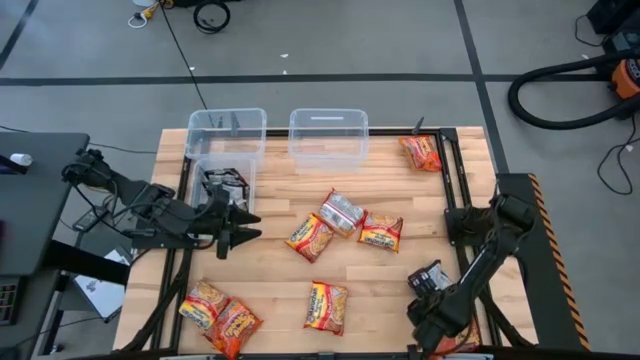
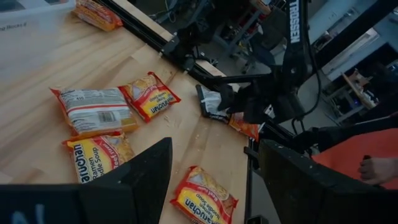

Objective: Sort Maruchan noodles
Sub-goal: Put the black noodle pack into the bottom transparent bin

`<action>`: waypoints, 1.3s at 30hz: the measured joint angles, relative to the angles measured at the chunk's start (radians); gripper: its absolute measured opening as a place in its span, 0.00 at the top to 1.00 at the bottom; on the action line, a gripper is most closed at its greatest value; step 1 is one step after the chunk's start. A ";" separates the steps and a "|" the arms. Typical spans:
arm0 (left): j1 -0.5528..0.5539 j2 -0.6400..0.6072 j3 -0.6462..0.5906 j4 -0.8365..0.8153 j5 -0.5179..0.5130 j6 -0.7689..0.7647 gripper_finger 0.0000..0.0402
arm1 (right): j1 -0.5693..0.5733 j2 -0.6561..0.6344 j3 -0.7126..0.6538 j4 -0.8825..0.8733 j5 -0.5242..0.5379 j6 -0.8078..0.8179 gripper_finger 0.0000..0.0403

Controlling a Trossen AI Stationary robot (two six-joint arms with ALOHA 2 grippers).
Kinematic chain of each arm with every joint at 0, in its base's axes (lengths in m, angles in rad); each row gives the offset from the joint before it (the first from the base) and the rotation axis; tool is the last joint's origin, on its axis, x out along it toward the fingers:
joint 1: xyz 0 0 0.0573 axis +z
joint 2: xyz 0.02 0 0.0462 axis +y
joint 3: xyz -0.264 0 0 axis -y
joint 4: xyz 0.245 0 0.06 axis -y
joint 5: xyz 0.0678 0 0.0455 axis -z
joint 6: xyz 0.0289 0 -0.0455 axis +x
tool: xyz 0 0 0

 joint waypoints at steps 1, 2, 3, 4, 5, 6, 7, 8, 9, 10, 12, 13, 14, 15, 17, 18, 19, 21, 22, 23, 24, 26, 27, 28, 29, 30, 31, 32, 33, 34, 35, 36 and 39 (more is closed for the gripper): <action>0.000 0.000 0.000 0.002 0.000 0.000 0.40 | 0.000 0.010 -0.001 0.004 0.001 -0.005 0.51; 0.000 0.000 0.000 0.006 0.001 0.000 0.40 | 0.000 0.020 -0.001 0.008 0.001 -0.007 0.53; 0.000 0.000 0.000 0.012 0.000 0.000 0.40 | 0.000 0.033 -0.001 0.012 0.001 -0.007 0.56; 0.000 0.000 0.000 0.024 0.001 0.001 0.40 | 0.000 0.043 -0.001 0.012 0.000 -0.006 0.59; 0.000 0.000 0.000 0.036 0.000 0.008 0.40 | 0.000 0.051 -0.001 0.011 -0.001 -0.003 0.62; 0.000 0.000 0.000 0.049 -0.004 0.021 0.40 | 0.000 0.057 0.000 0.011 -0.001 0.005 0.67; 0.000 0.000 0.000 0.069 -0.009 0.032 0.40 | 0.000 0.060 0.000 0.010 0.001 0.020 0.72; 0.000 0.000 0.000 0.090 -0.017 0.050 0.40 | -0.003 0.060 0.000 0.008 0.003 0.042 0.78; 0.000 0.000 0.000 0.113 -0.025 0.067 0.40 | -0.008 0.054 -0.001 0.007 0.003 0.062 0.85; 0.001 0.000 0.000 0.137 -0.033 0.084 0.40 | -0.015 0.043 -0.002 0.007 0.004 0.086 0.91; 0.004 0.000 0.000 0.184 -0.052 0.134 0.40 | -0.029 0.001 -0.002 0.007 0.027 0.135 0.96; 0.006 0.000 0.000 0.211 -0.063 0.158 0.40 | -0.036 -0.030 -0.001 -0.006 0.052 0.168 0.96; 0.009 0.000 0.000 0.235 -0.071 0.179 0.40 | -0.044 -0.065 0.002 -0.027 0.079 0.203 0.96; 0.011 0.000 0.000 0.258 -0.081 0.201 0.40 | -0.054 -0.103 0.002 -0.042 0.102 0.235 0.96; 0.016 0.002 0.000 0.310 -0.102 0.242 0.40 | -0.075 -0.192 0.002 -0.051 0.138 0.293 0.98; 0.016 0.007 0.000 0.339 -0.114 0.265 0.40 | -0.087 -0.244 0.002 -0.048 0.152 0.319 0.98; 0.016 0.013 0.000 0.369 -0.126 0.291 0.40 | -0.099 -0.295 0.003 -0.045 0.168 0.343 0.98; 0.016 0.026 0.000 0.414 -0.145 0.340 0.40 | -0.126 -0.397 0.003 -0.029 0.202 0.391 0.98; 0.016 0.035 0.000 0.444 -0.149 0.356 0.40 | -0.139 -0.444 0.003 -0.014 0.226 0.413 0.98; 0.017 0.045 0.000 0.465 -0.157 0.373 0.40 | -0.150 -0.492 0.003 0.002 0.255 0.435 0.98; 0.017 0.058 0.000 0.481 -0.164 0.390 0.40 | -0.164 -0.539 0.003 0.022 0.283 0.452 0.98; 0.017 0.088 0.000 0.512 -0.184 0.397 0.40 | -0.186 -0.627 0.003 0.086 0.333 0.473 0.98; 0.017 0.105 0.000 0.528 -0.198 0.396 0.40 | -0.195 -0.666 0.003 0.121 0.352 0.484 0.98; 0.021 0.122 0.000 0.546 -0.205 0.394 0.40 | -0.203 -0.705 0.003 0.163 0.367 0.490 0.99; 0.027 0.139 0.000 0.564 -0.205 0.393 0.39 | -0.210 -0.739 0.003 0.214 0.386 0.492 0.99; 0.034 0.156 0.000 0.581 -0.204 0.393 0.39 | -0.213 -0.770 0.003 0.265 0.407 0.488 0.99; 0.041 0.175 0.000 0.597 -0.205 0.395 0.38 | -0.215 -0.798 0.003 0.314 0.435 0.476 0.99; 0.048 0.194 0.000 0.610 -0.204 0.406 0.37 | -0.217 -0.820 0.003 0.361 0.467 0.454 0.99; 0.056 0.211 0.000 0.621 -0.205 0.425 0.35 | -0.219 -0.839 0.003 0.407 0.497 0.426 0.99; 0.064 0.231 0.000 0.641 -0.205 0.450 0.34 | -0.224 -0.855 0.004 0.449 0.523 0.398 0.99; 0.072 0.250 0.000 0.670 -0.205 0.478 0.33 | -0.227 -0.868 0.004 0.486 0.542 0.373 0.99; 0.080 0.268 0.000 0.696 -0.204 0.509 0.31 | -0.232 -0.878 0.004 0.520 0.556 0.352 0.99; 0.096 0.326 0.000 0.823 -0.205 0.651 0.27 | -0.254 -0.894 0.004 0.621 0.589 0.328 0.99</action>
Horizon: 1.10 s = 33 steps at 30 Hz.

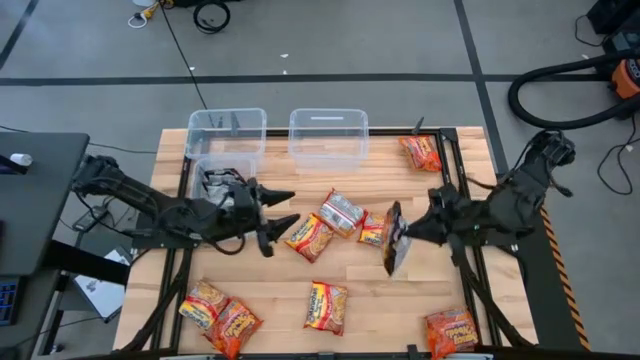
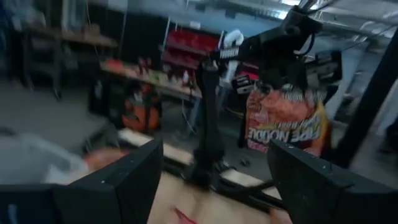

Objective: Sort Maruchan noodles
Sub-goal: Put the black noodle pack into the bottom transparent bin

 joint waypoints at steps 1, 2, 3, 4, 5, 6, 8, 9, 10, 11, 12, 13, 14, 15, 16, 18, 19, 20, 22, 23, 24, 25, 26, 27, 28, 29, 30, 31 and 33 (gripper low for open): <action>0.005 0.020 0.000 0.047 -0.001 0.068 0.26 | -0.007 -0.002 0.000 0.030 0.007 -0.001 0.99; 0.008 0.041 0.000 0.101 -0.006 0.143 0.25 | -0.015 -0.003 0.000 0.065 0.012 -0.005 0.99; 0.010 0.062 0.000 0.157 -0.007 0.230 0.24 | -0.023 -0.003 0.000 0.102 0.013 -0.016 0.99; 0.010 0.082 0.000 0.204 -0.008 0.315 0.23 | -0.030 -0.003 0.000 0.140 0.013 -0.034 0.99; 0.013 0.101 0.000 0.249 -0.008 0.409 0.23 | -0.036 -0.003 0.000 0.180 0.013 -0.054 0.99; 0.017 0.120 0.000 0.292 -0.007 0.495 0.23 | -0.042 -0.002 0.000 0.218 0.011 -0.077 0.99; 0.030 0.159 0.000 0.373 -0.004 0.647 0.23 | -0.054 -0.001 0.000 0.291 -0.005 -0.129 0.99; 0.038 0.177 0.000 0.408 0.007 0.714 0.22 | -0.061 0.000 0.000 0.321 -0.005 -0.149 0.99; 0.048 0.195 0.000 0.441 0.033 0.772 0.22 | -0.068 0.000 0.000 0.352 -0.005 -0.168 0.99; 0.059 0.213 0.000 0.477 0.069 0.825 0.22 | -0.077 0.000 0.000 0.386 -0.005 -0.188 0.99; 0.069 0.230 0.000 0.512 0.113 0.870 0.22 | -0.087 0.000 0.000 0.421 -0.004 -0.210 0.99; 0.080 0.248 0.000 0.549 0.158 0.896 0.22 | -0.097 0.002 0.000 0.456 0.003 -0.231 0.99; 0.091 0.267 0.003 0.583 0.196 0.914 0.22 | -0.108 0.005 0.000 0.495 0.014 -0.255 0.99; 0.101 0.287 0.013 0.609 0.220 0.918 0.22 | -0.120 0.008 0.000 0.528 0.020 -0.282 0.99; 0.112 0.308 0.028 0.625 0.234 0.918 0.22 | -0.133 0.014 0.000 0.560 0.020 -0.304 0.99; 0.132 0.344 0.070 0.632 0.235 0.897 0.22 | -0.161 0.029 0.000 0.611 0.020 -0.341 0.99; 0.146 0.364 0.097 0.633 0.238 0.880 0.22 | -0.175 0.036 0.000 0.622 0.020 -0.355 0.99; 0.159 0.384 0.125 0.633 0.247 0.855 0.22 | -0.188 0.045 0.000 0.633 0.021 -0.366 0.99; 0.189 0.427 0.184 0.630 0.268 0.790 0.22 | -0.218 0.063 0.000 0.646 0.020 -0.375 0.99; 0.204 0.451 0.218 0.629 0.280 0.749 0.22 | -0.232 0.072 0.000 0.653 0.020 -0.378 0.99; 0.218 0.471 0.244 0.621 0.283 0.708 0.22 | -0.246 0.083 0.000 0.666 0.016 -0.386 0.99; 0.229 0.493 0.271 0.611 0.283 0.675 0.22 | -0.258 0.093 -0.001 0.685 0.006 -0.396 0.99; 0.239 0.513 0.298 0.598 0.284 0.653 0.22 | -0.270 0.102 -0.001 0.709 -0.009 -0.409 0.99; 0.246 0.529 0.315 0.590 0.290 0.643 0.22 | -0.280 0.111 -0.001 0.737 -0.019 -0.423 0.99; 0.251 0.545 0.332 0.587 0.309 0.636 0.22 | -0.291 0.118 -0.001 0.770 -0.034 -0.440 0.99; 0.254 0.561 0.347 0.588 0.339 0.639 0.22 | -0.301 0.123 -0.001 0.797 -0.045 -0.453 0.99; 0.257 0.577 0.361 0.590 0.370 0.650 0.22 | -0.309 0.127 -0.001 0.815 -0.056 -0.463 0.99; 0.257 0.589 0.376 0.592 0.399 0.659 0.22 | -0.315 0.131 -0.001 0.826 -0.067 -0.470 0.99; 0.256 0.611 0.406 0.599 0.422 0.654 0.22 | -0.328 0.136 -0.001 0.823 -0.077 -0.472 0.99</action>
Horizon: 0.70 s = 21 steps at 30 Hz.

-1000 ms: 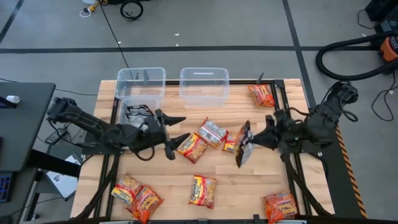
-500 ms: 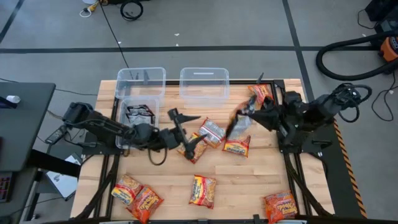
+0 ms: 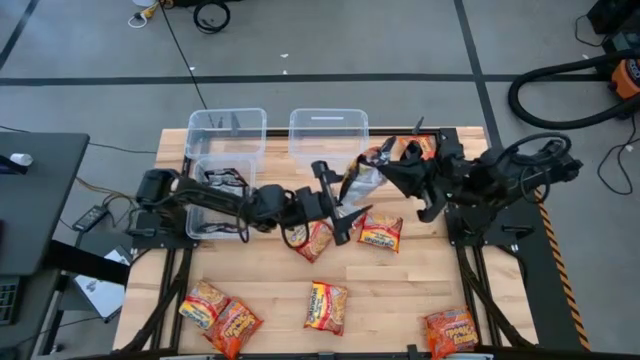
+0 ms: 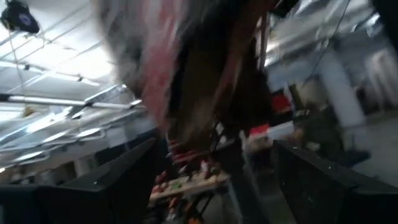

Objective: Sort Maruchan noodles
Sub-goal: Put the black noodle pack into the bottom transparent bin

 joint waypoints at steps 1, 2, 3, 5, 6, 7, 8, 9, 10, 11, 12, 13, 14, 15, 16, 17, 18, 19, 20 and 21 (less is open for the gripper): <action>0.001 0.008 0.013 0.012 0.001 -0.013 0.22 | -0.003 0.004 0.000 -0.001 0.000 0.001 0.99; 0.003 0.013 0.025 0.022 -0.004 -0.033 0.22 | -0.003 0.008 0.000 0.002 -0.003 0.001 0.99; 0.007 0.019 0.041 0.037 -0.008 -0.060 0.22 | -0.003 0.010 0.000 0.002 -0.004 -0.001 0.99; 0.017 0.025 0.065 0.062 -0.004 -0.110 0.22 | -0.004 0.015 0.000 0.006 -0.002 -0.008 0.99; 0.020 0.025 0.073 0.067 0.000 -0.126 0.22 | -0.006 0.016 0.000 0.007 0.000 -0.013 0.99; 0.022 0.025 0.081 0.067 0.002 -0.133 0.22 | -0.009 0.018 0.000 0.009 0.002 -0.019 0.99; 0.023 0.025 0.088 0.067 0.005 -0.138 0.22 | -0.012 0.018 0.000 0.012 0.003 -0.024 0.99; 0.023 0.025 0.095 0.067 0.006 -0.142 0.22 | -0.014 0.018 0.000 0.020 0.003 -0.030 0.99; 0.022 0.025 0.102 0.068 0.009 -0.147 0.22 | -0.016 0.018 0.000 0.031 0.003 -0.036 0.99; 0.022 0.025 0.109 0.072 0.009 -0.147 0.22 | -0.016 0.018 0.000 0.041 0.002 -0.046 0.99; 0.022 0.025 0.116 0.076 0.009 -0.146 0.23 | -0.015 0.018 0.000 0.051 0.001 -0.056 0.99; 0.022 0.025 0.122 0.078 0.009 -0.146 0.23 | -0.015 0.018 0.000 0.055 -0.004 -0.060 0.99; 0.022 0.025 0.127 0.078 0.007 -0.146 0.24 | -0.015 0.018 0.000 0.057 -0.007 -0.063 0.99; 0.022 0.025 0.130 0.079 -0.001 -0.146 0.26 | -0.015 0.018 0.000 0.057 -0.009 -0.065 0.98; 0.022 0.025 0.132 0.078 -0.016 -0.145 0.28 | -0.015 0.017 0.000 0.057 -0.009 -0.066 0.97; 0.022 0.025 0.134 0.074 -0.031 -0.141 0.30 | -0.015 0.016 0.000 0.057 -0.009 -0.067 0.97; 0.022 0.020 0.134 0.068 -0.045 -0.132 0.32 | -0.015 0.016 0.000 0.057 -0.009 -0.071 0.96; 0.022 0.016 0.134 0.063 -0.055 -0.118 0.34 | -0.015 0.016 0.000 0.057 -0.009 -0.073 0.96; 0.022 0.011 0.134 0.056 -0.062 -0.100 0.37 | -0.015 0.016 0.000 0.058 -0.008 -0.072 0.95; 0.022 0.005 0.134 0.052 -0.068 -0.080 0.41 | -0.015 0.016 0.000 0.059 -0.008 -0.072 0.95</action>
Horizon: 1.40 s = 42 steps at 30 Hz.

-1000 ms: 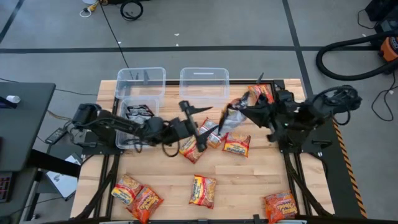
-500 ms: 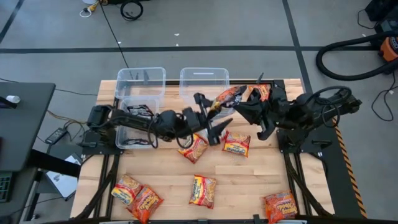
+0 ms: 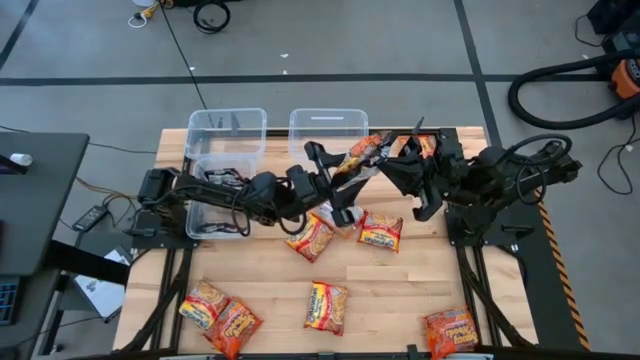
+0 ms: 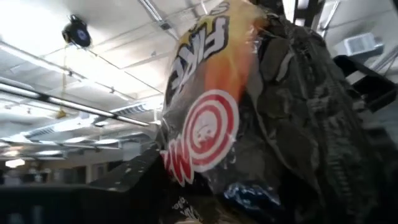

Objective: Sort Maruchan noodles
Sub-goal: Put the black noodle pack into the bottom transparent bin

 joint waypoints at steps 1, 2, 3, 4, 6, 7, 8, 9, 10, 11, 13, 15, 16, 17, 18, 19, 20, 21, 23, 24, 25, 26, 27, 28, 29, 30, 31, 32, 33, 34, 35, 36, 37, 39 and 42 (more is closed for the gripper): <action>0.000 -0.005 0.000 -0.007 -0.008 0.022 0.44 | 0.001 0.000 0.000 0.000 0.007 0.000 0.94; -0.002 -0.010 0.000 -0.016 -0.018 0.045 0.47 | 0.000 0.000 0.000 0.000 0.021 -0.003 0.93; -0.003 -0.014 0.000 -0.027 -0.027 0.061 0.50 | 0.000 0.000 0.000 0.000 0.023 -0.015 0.91; -0.004 -0.021 0.000 -0.038 -0.040 0.075 0.54 | 0.000 -0.001 0.000 0.000 0.023 -0.028 0.89; -0.004 -0.036 0.000 -0.089 -0.068 0.084 0.59 | 0.000 -0.007 0.000 -0.002 0.028 -0.035 0.83; -0.004 -0.048 0.000 -0.124 -0.076 0.084 0.61 | 0.000 -0.012 0.000 -0.003 0.035 -0.035 0.79; -0.004 -0.063 0.000 -0.165 -0.081 0.083 0.63 | 0.000 -0.017 0.000 -0.004 0.049 -0.040 0.76; -0.004 -0.080 0.000 -0.213 -0.082 0.083 0.64 | 0.000 -0.024 0.000 -0.007 0.057 -0.053 0.71; -0.002 -0.095 0.001 -0.258 -0.085 0.084 0.65 | 0.000 -0.033 0.000 -0.012 0.062 -0.068 0.67; -0.001 -0.111 0.001 -0.304 -0.089 0.086 0.65 | 0.000 -0.043 0.000 -0.023 0.070 -0.085 0.63; -0.001 -0.153 0.001 -0.421 -0.112 0.111 0.66 | 0.001 -0.068 0.000 -0.059 0.085 -0.106 0.55; -0.001 -0.201 0.000 -0.543 -0.158 0.158 0.66 | 0.001 -0.099 0.000 -0.127 0.107 -0.109 0.48; -0.001 -0.232 0.000 -0.629 -0.191 0.177 0.66 | 0.002 -0.111 0.001 -0.167 0.115 -0.106 0.45; -0.001 -0.263 0.000 -0.713 -0.223 0.189 0.66 | 0.003 -0.121 0.002 -0.211 0.130 -0.097 0.43; -0.001 -0.301 0.000 -0.807 -0.243 0.189 0.66 | 0.005 -0.131 0.002 -0.267 0.148 -0.080 0.41; -0.001 -0.339 0.000 -0.922 -0.268 0.182 0.66 | 0.009 -0.136 0.001 -0.323 0.169 -0.060 0.39; -0.001 -0.379 0.000 -1.040 -0.289 0.156 0.66 | 0.011 -0.138 0.001 -0.372 0.187 -0.038 0.38; -0.001 -0.419 0.000 -1.168 -0.303 0.113 0.66 | 0.014 -0.141 0.001 -0.427 0.203 -0.012 0.37; -0.001 -0.494 0.001 -1.453 -0.307 -0.029 0.66 | 0.021 -0.139 0.001 -0.512 0.217 0.041 0.36; -0.001 -0.531 0.001 -1.604 -0.305 -0.108 0.66 | 0.023 -0.133 0.001 -0.539 0.218 0.066 0.36; -0.001 -0.561 0.000 -1.746 -0.298 -0.189 0.66 | 0.024 -0.126 0.001 -0.560 0.218 0.085 0.36; -0.001 -0.591 0.001 -1.875 -0.282 -0.274 0.66 | 0.024 -0.115 0.001 -0.577 0.215 0.100 0.36; -0.001 -0.620 0.000 -2.008 -0.259 -0.361 0.66 | 0.024 -0.104 0.001 -0.586 0.209 0.110 0.37; -0.001 -0.642 0.001 -2.138 -0.228 -0.443 0.66 | 0.024 -0.093 0.000 -0.590 0.204 0.118 0.37; -0.001 -0.663 0.001 -2.251 -0.192 -0.519 0.66 | 0.024 -0.082 0.000 -0.590 0.204 0.122 0.37; -0.001 -0.679 0.001 -2.354 -0.154 -0.590 0.66 | 0.024 -0.072 0.000 -0.590 0.204 0.123 0.37; -0.001 -0.689 0.001 -2.458 -0.115 -0.652 0.66 | 0.023 -0.060 0.000 -0.591 0.204 0.123 0.37; -0.001 -0.695 0.000 -2.557 -0.084 -0.704 0.66 | 0.019 -0.050 0.000 -0.590 0.204 0.123 0.37; 0.001 -0.698 0.000 -2.637 -0.061 -0.745 0.66 | 0.013 -0.039 0.000 -0.592 0.203 0.123 0.37; 0.010 -0.698 -0.002 -2.683 -0.041 -0.773 0.66 | 0.007 -0.027 0.000 -0.592 0.195 0.124 0.37; 0.028 -0.700 -0.008 -2.678 -0.015 -0.779 0.66 | 0.000 -0.019 0.000 -0.592 0.183 0.128 0.37; 0.051 -0.705 -0.020 -2.657 0.027 -0.774 0.66 | -0.007 -0.011 0.000 -0.593 0.172 0.133 0.37; 0.079 -0.712 -0.034 -2.644 0.079 -0.760 0.66 | -0.015 -0.004 0.000 -0.591 0.156 0.140 0.37; 0.148 -0.695 -0.053 -2.656 0.150 -0.732 0.67 | -0.028 0.008 0.000 -0.592 0.126 0.164 0.37; 0.255 -0.659 -0.126 -2.672 0.241 -0.651 0.67 | -0.037 0.019 0.000 -0.589 0.095 0.185 0.37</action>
